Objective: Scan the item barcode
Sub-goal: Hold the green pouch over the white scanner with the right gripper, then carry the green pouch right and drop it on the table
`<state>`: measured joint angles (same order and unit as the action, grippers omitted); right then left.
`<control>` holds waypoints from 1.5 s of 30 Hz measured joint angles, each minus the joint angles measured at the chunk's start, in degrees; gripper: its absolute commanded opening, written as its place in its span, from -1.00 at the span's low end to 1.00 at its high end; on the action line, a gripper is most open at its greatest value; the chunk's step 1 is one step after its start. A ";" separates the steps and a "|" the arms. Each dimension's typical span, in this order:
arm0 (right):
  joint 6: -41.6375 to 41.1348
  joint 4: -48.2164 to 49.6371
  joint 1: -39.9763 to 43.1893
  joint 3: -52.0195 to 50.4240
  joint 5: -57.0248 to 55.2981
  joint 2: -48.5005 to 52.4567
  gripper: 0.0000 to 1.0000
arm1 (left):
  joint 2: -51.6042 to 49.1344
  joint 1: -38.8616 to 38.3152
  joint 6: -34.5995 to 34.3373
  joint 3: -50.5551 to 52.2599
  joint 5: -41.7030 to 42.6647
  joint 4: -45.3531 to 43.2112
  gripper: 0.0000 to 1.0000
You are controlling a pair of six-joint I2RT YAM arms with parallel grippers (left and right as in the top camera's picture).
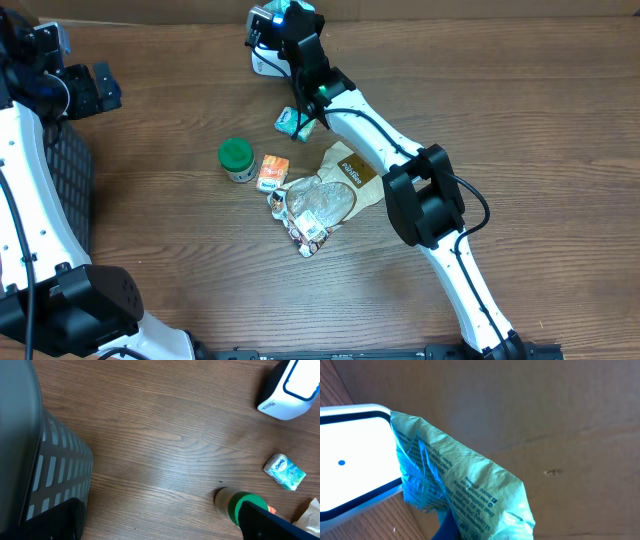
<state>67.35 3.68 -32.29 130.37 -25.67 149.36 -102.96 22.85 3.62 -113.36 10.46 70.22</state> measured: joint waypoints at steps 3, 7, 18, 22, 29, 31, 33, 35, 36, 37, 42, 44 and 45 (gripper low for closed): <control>0.79 0.17 -0.04 0.00 0.00 0.00 -0.92 | 0.00 0.00 0.00 0.00 0.00 0.00 1.00; 2.36 0.24 -0.04 0.00 -0.17 0.02 -0.92 | 0.00 0.00 0.00 0.00 0.00 0.00 0.99; 7.34 1.70 -0.04 0.00 -1.25 0.02 -0.92 | 0.00 0.00 0.00 0.00 0.00 0.00 0.99; 7.78 1.68 -0.07 0.00 -1.75 0.02 -0.92 | 0.00 0.00 0.00 0.00 0.00 0.00 0.99; -3.98 -2.21 -0.37 0.00 -2.36 -0.76 -0.92 | 0.00 0.02 0.00 0.00 0.00 0.00 0.99; -9.03 -5.88 -0.55 0.00 -2.29 -2.05 -0.92 | 0.00 0.00 0.00 0.00 0.02 0.04 0.99; -15.76 -12.33 -0.79 -0.20 -2.43 -5.14 -0.92 | 0.00 0.00 0.00 0.00 0.00 -0.02 0.99; -25.35 -21.44 -1.14 -0.37 -2.27 -10.08 -0.92 | 0.00 0.00 0.00 0.02 0.00 -0.09 0.99; -30.32 -26.53 -1.25 -0.44 -1.73 -12.81 -0.92 | 0.00 0.00 0.00 0.02 -0.02 -0.07 0.99; -36.46 -33.29 -1.29 -0.48 -0.81 -16.74 -0.92 | 0.00 0.00 0.00 0.00 0.04 -0.02 0.99; -56.08 -55.43 0.76 -0.20 8.83 -32.76 -0.92 | -0.02 0.00 0.00 0.02 0.02 0.00 0.99; -61.07 -65.31 4.26 1.14 16.17 -37.57 -0.92 | -0.04 0.00 0.00 0.02 0.02 -0.09 0.99; -62.90 -69.48 6.45 1.31 19.65 -39.30 -0.92 | -0.09 0.00 0.00 0.02 0.00 -0.09 0.99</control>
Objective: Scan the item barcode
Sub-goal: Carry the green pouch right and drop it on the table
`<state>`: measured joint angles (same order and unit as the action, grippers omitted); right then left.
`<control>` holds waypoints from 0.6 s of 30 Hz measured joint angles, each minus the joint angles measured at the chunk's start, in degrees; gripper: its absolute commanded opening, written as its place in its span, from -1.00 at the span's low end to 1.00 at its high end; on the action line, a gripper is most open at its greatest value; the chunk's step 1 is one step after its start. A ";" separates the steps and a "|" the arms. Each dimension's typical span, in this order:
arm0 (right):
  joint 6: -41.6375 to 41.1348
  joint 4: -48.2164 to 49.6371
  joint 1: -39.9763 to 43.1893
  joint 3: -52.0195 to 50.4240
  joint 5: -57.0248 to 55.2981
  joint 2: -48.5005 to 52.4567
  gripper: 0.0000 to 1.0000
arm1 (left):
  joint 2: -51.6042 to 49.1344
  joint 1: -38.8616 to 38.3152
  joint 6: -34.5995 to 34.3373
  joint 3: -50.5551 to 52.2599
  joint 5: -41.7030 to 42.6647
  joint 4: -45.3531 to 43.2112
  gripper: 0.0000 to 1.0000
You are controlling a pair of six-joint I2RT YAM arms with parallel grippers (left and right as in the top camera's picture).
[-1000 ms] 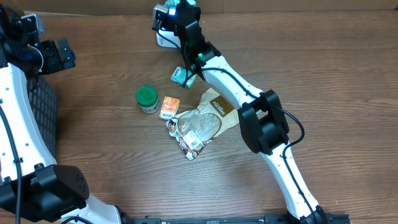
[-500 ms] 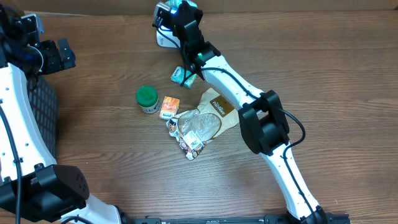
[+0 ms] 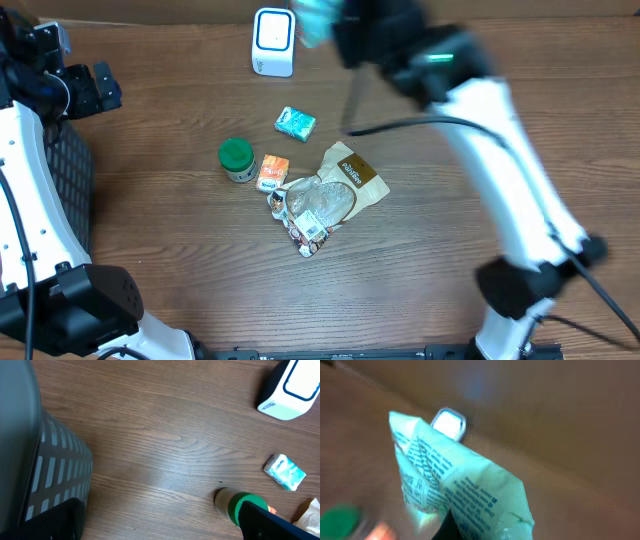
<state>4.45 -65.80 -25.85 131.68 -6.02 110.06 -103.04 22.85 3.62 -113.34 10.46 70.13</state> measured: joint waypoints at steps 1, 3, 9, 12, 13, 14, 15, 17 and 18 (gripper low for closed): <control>-1.66 -5.25 3.72 0.22 4.48 -1.46 -0.92 | 0.00 0.02 0.00 0.00 0.00 0.07 0.99; -3.89 -11.67 10.03 -0.20 10.47 -1.99 -0.92 | 0.00 0.00 0.00 0.00 0.00 0.02 0.99; -5.81 -14.91 23.76 -13.11 17.88 0.90 -0.92 | 0.00 0.00 0.00 0.00 0.02 0.07 0.99; -6.25 -9.94 29.11 -23.02 19.45 2.01 -0.92 | 0.00 0.02 0.00 0.00 0.02 0.09 0.99; -6.29 -8.48 30.64 -26.05 19.91 2.08 -0.92 | 0.00 0.02 0.00 0.00 0.02 0.09 0.99; -6.40 -6.21 32.76 -30.12 20.61 2.10 -0.92 | 0.00 0.00 0.00 0.00 0.00 0.07 0.99; -6.43 -5.14 34.18 -32.54 21.00 2.10 -0.92 | 0.00 0.00 0.00 0.00 0.00 0.07 0.99; -6.43 -2.08 36.85 -37.40 21.40 2.10 -0.92 | 0.00 0.00 0.00 0.00 0.04 0.04 0.99; -6.43 -0.33 38.34 -40.17 21.70 2.10 -0.92 | 0.00 0.00 0.00 0.00 0.02 0.09 0.99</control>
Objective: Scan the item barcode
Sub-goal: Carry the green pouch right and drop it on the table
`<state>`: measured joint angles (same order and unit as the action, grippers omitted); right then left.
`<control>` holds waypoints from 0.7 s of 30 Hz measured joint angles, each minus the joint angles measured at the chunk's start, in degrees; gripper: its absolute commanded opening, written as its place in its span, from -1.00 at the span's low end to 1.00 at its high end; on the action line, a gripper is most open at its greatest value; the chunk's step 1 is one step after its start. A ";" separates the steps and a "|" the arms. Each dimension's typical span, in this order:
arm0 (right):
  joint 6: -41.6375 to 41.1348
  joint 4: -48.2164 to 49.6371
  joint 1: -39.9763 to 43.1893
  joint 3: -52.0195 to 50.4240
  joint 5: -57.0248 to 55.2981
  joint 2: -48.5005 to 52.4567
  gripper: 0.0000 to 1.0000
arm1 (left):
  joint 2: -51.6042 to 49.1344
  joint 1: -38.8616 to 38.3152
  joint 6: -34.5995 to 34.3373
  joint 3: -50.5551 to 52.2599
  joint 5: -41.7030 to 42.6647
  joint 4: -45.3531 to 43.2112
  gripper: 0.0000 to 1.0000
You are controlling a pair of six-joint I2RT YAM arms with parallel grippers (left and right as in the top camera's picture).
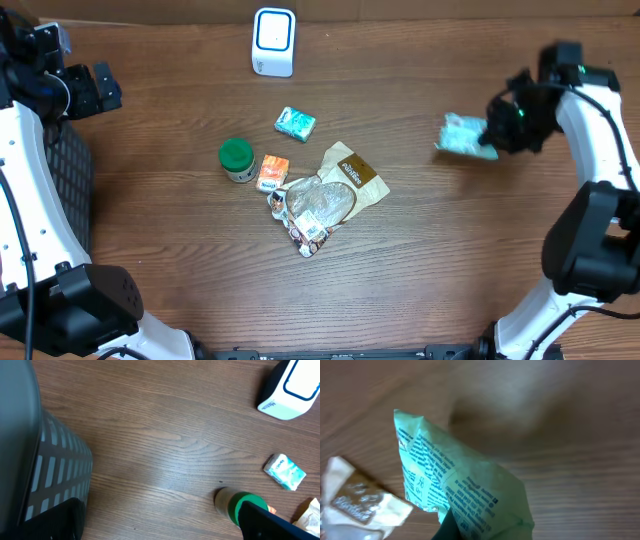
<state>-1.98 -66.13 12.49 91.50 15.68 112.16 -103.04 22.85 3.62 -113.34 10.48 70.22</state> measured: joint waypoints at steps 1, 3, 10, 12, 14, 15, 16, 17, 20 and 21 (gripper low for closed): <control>-0.02 1.55 1.11 -2.47 0.28 0.00 -0.92 | 0.00 0.00 0.00 0.00 -0.02 -0.02 0.99; 0.00 3.56 3.10 -6.60 0.61 0.00 -0.92 | 0.00 0.02 0.00 0.00 -0.02 0.00 0.99; -0.20 5.29 5.86 -12.44 0.13 -0.02 -0.92 | 0.00 0.00 0.00 0.00 0.00 0.00 0.99; -1.53 5.16 5.92 -12.44 -1.57 -0.02 -0.82 | 0.00 0.00 0.00 0.00 -0.02 0.00 0.99; -3.04 4.83 6.10 -12.44 -3.30 -0.02 -0.21 | 0.00 0.00 0.00 0.00 0.00 0.00 0.99; -3.87 4.44 6.25 -12.44 -4.42 -0.02 0.03 | 0.00 0.02 0.00 0.00 -0.02 0.00 0.99; -4.61 3.72 6.47 -12.35 -5.40 -0.02 0.23 | 0.00 0.02 0.00 0.00 0.00 0.00 0.99; -5.27 2.29 6.69 -12.15 -6.14 -0.02 0.36 | 0.00 0.02 0.00 0.00 -0.02 0.02 0.99; -6.19 -2.99 7.06 -9.44 -8.02 -0.02 0.55 | 0.00 0.02 0.00 0.00 -0.02 0.00 0.99; -6.19 -3.96 7.02 -8.44 -8.28 -0.02 0.56 | 0.00 0.00 0.00 0.00 0.00 0.00 0.99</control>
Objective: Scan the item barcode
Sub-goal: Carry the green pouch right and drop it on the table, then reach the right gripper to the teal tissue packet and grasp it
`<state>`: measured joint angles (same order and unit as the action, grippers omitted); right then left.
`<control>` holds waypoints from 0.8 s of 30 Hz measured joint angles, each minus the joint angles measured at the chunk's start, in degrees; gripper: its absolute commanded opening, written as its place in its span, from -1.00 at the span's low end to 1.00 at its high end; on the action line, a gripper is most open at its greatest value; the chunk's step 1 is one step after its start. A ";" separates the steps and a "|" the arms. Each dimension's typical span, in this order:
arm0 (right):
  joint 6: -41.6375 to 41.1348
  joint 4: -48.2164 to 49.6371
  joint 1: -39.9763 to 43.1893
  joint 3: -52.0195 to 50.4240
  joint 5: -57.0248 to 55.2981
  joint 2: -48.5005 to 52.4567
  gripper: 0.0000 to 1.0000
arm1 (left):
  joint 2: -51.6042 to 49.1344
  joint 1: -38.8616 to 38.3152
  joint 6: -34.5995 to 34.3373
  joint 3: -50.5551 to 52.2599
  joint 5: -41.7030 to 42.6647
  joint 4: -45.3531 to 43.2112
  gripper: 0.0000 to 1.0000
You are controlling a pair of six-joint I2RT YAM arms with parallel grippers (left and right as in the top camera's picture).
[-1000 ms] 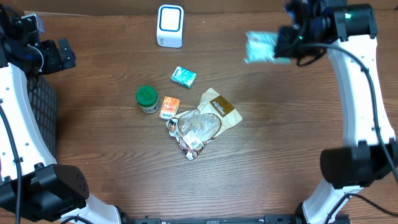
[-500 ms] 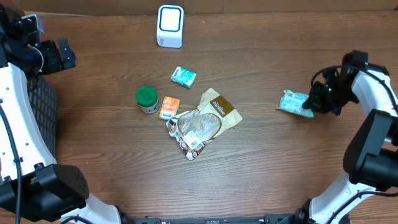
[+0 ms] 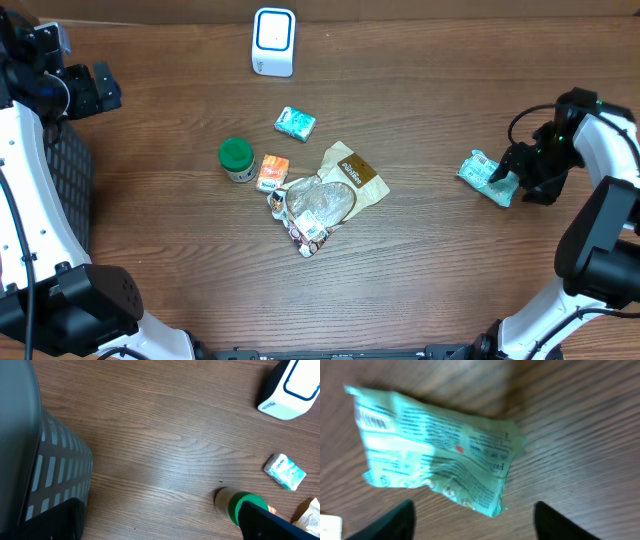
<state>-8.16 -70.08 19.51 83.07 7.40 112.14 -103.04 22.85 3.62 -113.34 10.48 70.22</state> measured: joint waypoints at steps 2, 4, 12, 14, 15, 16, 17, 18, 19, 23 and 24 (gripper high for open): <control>-0.24 -3.96 -0.02 4.68 -0.52 -0.02 0.64 | 0.00 0.00 0.00 0.00 -0.02 -0.04 0.99; -0.57 -7.76 -0.24 9.73 -0.11 -0.09 1.00 | 0.00 0.00 0.00 0.00 -0.02 0.02 0.99; -0.87 -0.39 -7.06 21.90 11.87 -0.22 1.00 | 0.00 0.00 0.00 0.00 0.00 0.00 0.99; -0.85 5.79 -10.58 21.92 15.41 -0.20 1.00 | -0.02 0.00 0.00 0.00 -0.02 -0.02 0.99; -0.90 7.37 -12.04 21.92 16.28 -0.17 1.00 | 0.00 0.00 0.00 0.00 0.00 -0.02 0.99; -0.87 9.40 -14.03 21.92 17.09 -0.17 1.00 | -0.02 0.00 0.00 0.00 0.00 -0.02 0.99; -0.92 11.65 -16.44 21.92 17.51 -0.17 1.00 | 0.00 0.02 0.00 0.00 -0.02 -0.02 0.99; -0.85 13.16 -18.95 21.92 17.46 -0.15 1.00 | -0.02 0.00 0.00 0.00 -0.02 -0.02 0.99; -0.83 14.71 -21.77 21.92 16.68 -0.04 1.00 | -0.02 0.00 0.00 0.00 -0.02 -0.04 0.99; -0.50 17.38 -32.24 23.96 11.96 2.29 1.00 | -0.02 0.00 0.00 0.00 0.00 -0.02 0.99; 0.02 17.25 -35.08 26.08 10.67 4.24 1.00 | -0.02 0.02 0.00 0.00 -0.02 -0.02 0.99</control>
<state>-8.14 -52.84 -15.57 109.14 18.06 116.38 -103.07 22.87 3.62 -113.34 10.46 70.19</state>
